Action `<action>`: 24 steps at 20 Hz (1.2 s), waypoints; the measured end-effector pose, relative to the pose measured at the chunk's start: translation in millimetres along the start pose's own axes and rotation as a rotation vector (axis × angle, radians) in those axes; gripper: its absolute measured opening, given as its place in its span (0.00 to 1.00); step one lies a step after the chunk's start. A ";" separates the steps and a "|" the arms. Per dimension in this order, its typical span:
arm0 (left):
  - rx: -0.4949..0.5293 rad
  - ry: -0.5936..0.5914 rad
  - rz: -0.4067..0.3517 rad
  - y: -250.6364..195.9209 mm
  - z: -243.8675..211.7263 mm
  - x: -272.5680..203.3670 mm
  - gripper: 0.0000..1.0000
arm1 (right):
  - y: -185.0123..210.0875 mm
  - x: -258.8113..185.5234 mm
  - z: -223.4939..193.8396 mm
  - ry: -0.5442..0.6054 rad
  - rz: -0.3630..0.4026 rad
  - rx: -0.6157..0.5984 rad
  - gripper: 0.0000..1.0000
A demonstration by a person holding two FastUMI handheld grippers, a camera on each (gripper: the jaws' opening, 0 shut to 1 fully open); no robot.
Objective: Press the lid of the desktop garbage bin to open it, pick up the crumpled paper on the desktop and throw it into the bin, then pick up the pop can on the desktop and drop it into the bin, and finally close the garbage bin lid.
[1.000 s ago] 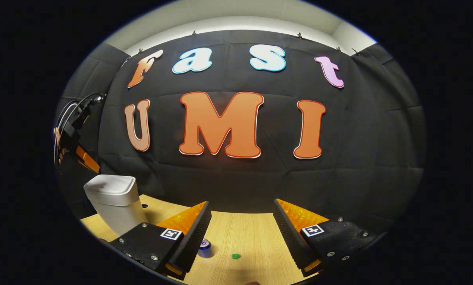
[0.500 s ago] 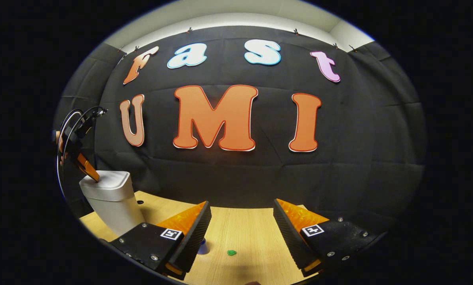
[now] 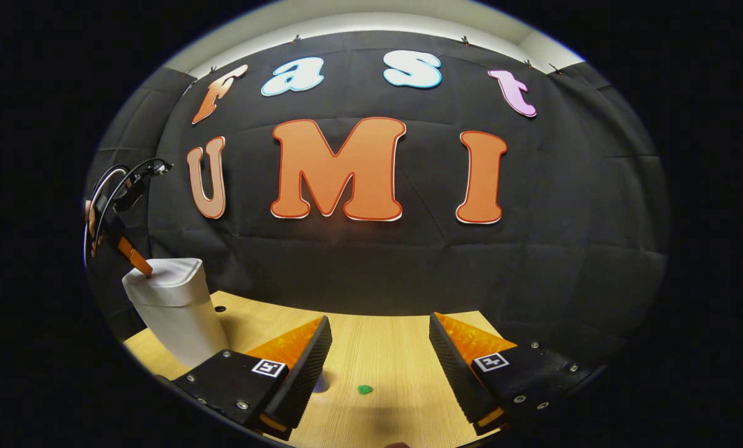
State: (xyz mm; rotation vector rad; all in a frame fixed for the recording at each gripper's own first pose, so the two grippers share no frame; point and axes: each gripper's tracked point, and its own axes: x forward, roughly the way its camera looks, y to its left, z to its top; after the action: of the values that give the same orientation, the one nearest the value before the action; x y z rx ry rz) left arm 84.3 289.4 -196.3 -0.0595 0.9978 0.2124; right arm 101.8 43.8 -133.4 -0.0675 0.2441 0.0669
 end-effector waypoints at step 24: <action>-0.103 -0.929 0.086 -41.0 124.0 -190.6 0.91 | 2.0 5.9 -47.0 0.067 0.056 -0.023 0.94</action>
State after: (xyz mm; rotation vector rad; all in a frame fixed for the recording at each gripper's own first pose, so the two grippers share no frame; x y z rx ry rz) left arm 95.4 238.9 28.9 -0.0067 0.0638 0.3280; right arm 96.1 42.6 -180.5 -0.0857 0.3123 0.1230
